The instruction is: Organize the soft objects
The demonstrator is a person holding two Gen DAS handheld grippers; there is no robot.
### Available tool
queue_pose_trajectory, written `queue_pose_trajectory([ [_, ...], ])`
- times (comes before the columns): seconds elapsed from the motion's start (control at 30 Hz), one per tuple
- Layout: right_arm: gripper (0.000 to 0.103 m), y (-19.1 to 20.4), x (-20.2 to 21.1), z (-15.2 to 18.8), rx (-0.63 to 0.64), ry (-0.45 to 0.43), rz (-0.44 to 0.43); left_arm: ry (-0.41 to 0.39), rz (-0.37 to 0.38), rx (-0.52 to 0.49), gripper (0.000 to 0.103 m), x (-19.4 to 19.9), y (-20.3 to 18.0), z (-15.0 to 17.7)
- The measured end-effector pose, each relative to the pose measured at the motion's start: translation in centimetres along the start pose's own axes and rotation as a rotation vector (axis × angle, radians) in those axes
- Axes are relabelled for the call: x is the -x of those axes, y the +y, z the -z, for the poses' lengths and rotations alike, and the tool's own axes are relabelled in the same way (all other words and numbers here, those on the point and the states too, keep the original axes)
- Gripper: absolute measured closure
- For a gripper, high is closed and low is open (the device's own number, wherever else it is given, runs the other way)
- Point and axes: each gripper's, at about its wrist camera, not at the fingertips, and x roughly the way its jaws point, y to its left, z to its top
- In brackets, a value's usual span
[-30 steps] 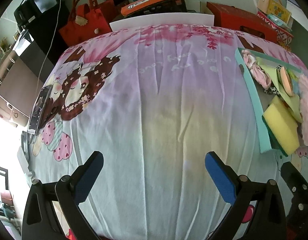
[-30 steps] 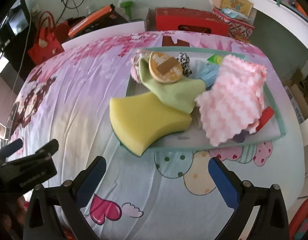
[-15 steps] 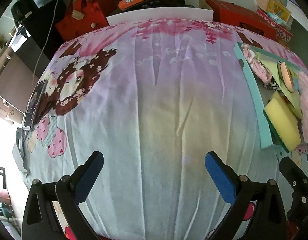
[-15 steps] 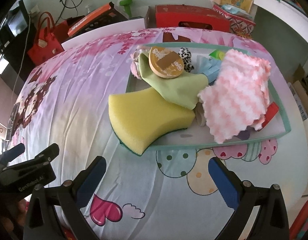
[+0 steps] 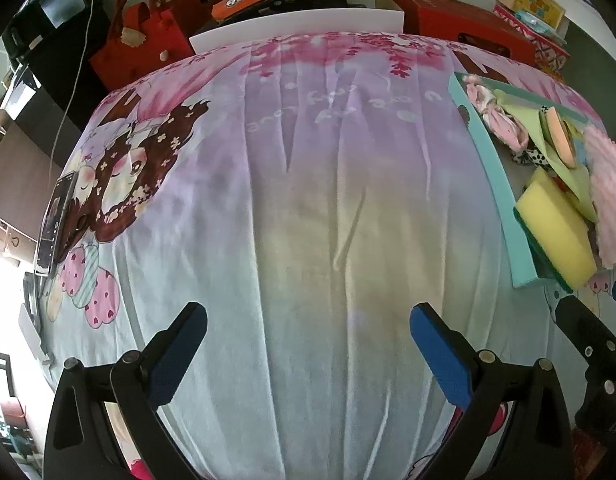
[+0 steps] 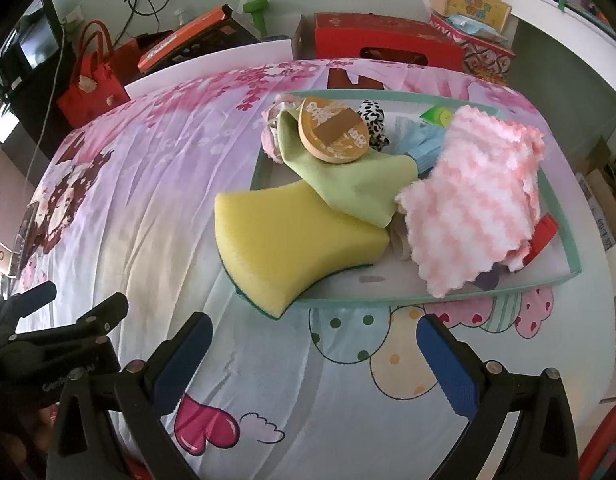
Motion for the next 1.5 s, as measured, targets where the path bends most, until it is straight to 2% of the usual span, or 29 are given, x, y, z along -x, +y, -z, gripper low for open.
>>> queue_pose_trajectory([
  [1.5, 0.0, -0.42, -0.4, 0.12, -0.017, 0.005, 0.011, 0.003, -0.002, 0.02, 0.002, -0.27, 0.5, -0.16],
])
